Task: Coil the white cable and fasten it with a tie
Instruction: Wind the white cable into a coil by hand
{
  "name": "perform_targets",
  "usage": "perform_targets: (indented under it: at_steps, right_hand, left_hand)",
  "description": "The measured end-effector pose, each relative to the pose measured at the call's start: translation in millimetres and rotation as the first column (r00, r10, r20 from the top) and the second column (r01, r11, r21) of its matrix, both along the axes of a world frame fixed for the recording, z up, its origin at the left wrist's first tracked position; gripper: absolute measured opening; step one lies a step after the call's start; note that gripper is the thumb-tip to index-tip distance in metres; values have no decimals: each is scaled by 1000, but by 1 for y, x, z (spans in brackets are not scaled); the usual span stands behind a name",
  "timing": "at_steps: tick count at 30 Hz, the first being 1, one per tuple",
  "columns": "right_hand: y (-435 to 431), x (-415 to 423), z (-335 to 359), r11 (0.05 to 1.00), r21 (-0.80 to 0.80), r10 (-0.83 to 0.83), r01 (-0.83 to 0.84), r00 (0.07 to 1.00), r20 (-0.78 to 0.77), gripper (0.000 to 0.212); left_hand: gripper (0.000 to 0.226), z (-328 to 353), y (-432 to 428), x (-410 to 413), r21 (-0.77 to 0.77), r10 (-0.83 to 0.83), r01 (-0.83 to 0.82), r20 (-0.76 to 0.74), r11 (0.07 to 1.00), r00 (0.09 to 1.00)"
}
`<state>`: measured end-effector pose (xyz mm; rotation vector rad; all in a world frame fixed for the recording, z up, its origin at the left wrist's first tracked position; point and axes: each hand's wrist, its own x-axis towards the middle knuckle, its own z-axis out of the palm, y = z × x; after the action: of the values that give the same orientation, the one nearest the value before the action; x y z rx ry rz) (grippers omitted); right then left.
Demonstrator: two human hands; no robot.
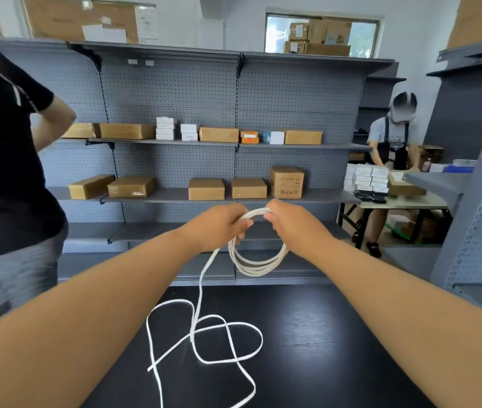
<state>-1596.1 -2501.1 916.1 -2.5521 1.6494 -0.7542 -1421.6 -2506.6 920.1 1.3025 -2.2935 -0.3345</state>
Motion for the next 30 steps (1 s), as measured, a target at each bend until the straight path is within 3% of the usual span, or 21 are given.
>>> perform_targets:
  at_steps: [3, 9, 13, 17, 21, 24, 26, 30]
  right_hand:
    - [-3, -2, 2, 1000, -2, -27, 27, 997, 76, 18]
    - [-2, -5, 6, 994, 5, -106, 107, 975, 193, 17]
    - [-2, 4, 5, 994, 26, -105, 104, 906, 411, 20]
    - [-2, 20, 0, 988, -3, -125, 155, 807, 577, 22]
    - [-2, 35, -9, 984, -10, -126, 179, 726, 676, 18]
    - [-4, 44, -13, 987, 37, -135, 159, 667, 733, 17]
    - [-5, 50, -15, 988, 59, -142, 145, 668, 730, 17]
    - [-8, 62, -16, 989, 64, -140, 133, 710, 690, 15]
  left_hand:
    - [16, -13, -1, 4, 144, 30, 2, -225, 990, 974]
    - [11, -12, 2, 16, 299, 42, 88, -403, 950, 914]
    - [11, -13, -2, 19, 286, 51, 129, -545, 950, 837]
    - [17, -21, -6, 14, 233, 103, 68, -649, 970, 754]
    - [19, -21, -3, 15, 130, 95, -6, -689, 991, 718]
    - [24, -16, -2, 21, 29, 90, -92, -610, 995, 787]
    - [30, -15, -3, 25, -80, 124, -189, -501, 979, 856]
    - [30, -14, -4, 32, -218, 178, -297, -438, 930, 881]
